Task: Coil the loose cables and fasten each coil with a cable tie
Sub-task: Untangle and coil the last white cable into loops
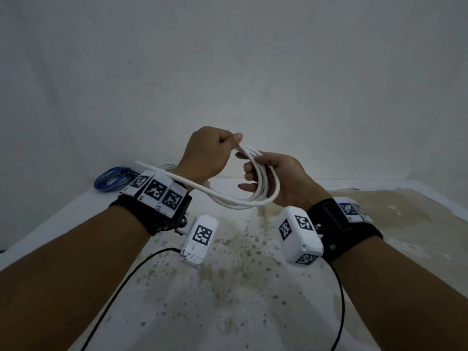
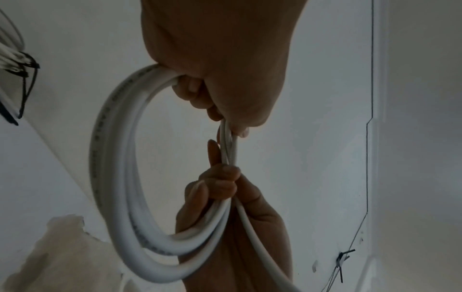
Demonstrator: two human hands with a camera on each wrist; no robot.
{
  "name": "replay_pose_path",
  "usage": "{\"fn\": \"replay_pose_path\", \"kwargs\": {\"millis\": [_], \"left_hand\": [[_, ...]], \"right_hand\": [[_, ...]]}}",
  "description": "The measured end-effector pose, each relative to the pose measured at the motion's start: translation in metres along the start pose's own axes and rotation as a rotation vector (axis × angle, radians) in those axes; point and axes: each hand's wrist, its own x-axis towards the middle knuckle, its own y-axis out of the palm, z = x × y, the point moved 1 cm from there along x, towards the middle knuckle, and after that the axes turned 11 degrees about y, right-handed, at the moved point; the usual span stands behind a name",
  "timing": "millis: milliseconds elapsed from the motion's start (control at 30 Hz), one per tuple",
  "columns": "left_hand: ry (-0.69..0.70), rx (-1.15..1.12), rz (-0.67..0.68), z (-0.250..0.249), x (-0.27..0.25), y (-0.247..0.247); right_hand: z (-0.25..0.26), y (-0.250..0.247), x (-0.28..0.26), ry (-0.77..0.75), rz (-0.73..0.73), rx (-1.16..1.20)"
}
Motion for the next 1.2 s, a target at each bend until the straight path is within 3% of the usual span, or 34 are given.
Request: {"fn": "replay_pose_path", "kwargs": {"millis": [167,267,333,433,500,700,833,967,1067,1200], "left_hand": [[0.001,-0.044,-0.086,0.000,0.003,-0.003],[-0.008,-0.033,-0.147,0.005,0.005,-0.008],[-0.008,-0.023,-0.191,0.010,0.009,-0.015],[0.014,0.005,-0.190,0.008,0.013,-0.019],[0.023,0.018,-0.181,0.005,0.013,-0.018],[0.037,0.010,-0.164,0.010,0.006,-0.015],[0.063,0.000,-0.159,0.004,0.005,-0.010],[0.110,-0.014,-0.132,-0.002,0.006,-0.006],[0.123,-0.031,-0.136,-0.006,0.007,0.000],[0.079,-0.082,-0.160,-0.006,0.006,0.004]], "right_hand": [[0.016,-0.011,-0.005,-0.115,-0.035,-0.217],[0.020,-0.025,-0.007,-0.160,-0.290,-0.495],[0.019,-0.036,-0.009,-0.168,-0.406,-0.521],[0.014,-0.034,-0.010,-0.076,-0.273,-0.376],[0.013,-0.028,-0.007,-0.091,-0.234,-0.529],[0.014,-0.037,-0.002,-0.273,-0.478,-0.780],[0.008,-0.036,-0.001,-0.147,-0.439,-0.919],[0.021,-0.019,-0.007,-0.166,-0.257,-0.524],[0.024,0.000,-0.005,-0.156,-0.132,-0.513],[0.020,0.008,0.000,-0.153,-0.143,-0.349]]}}
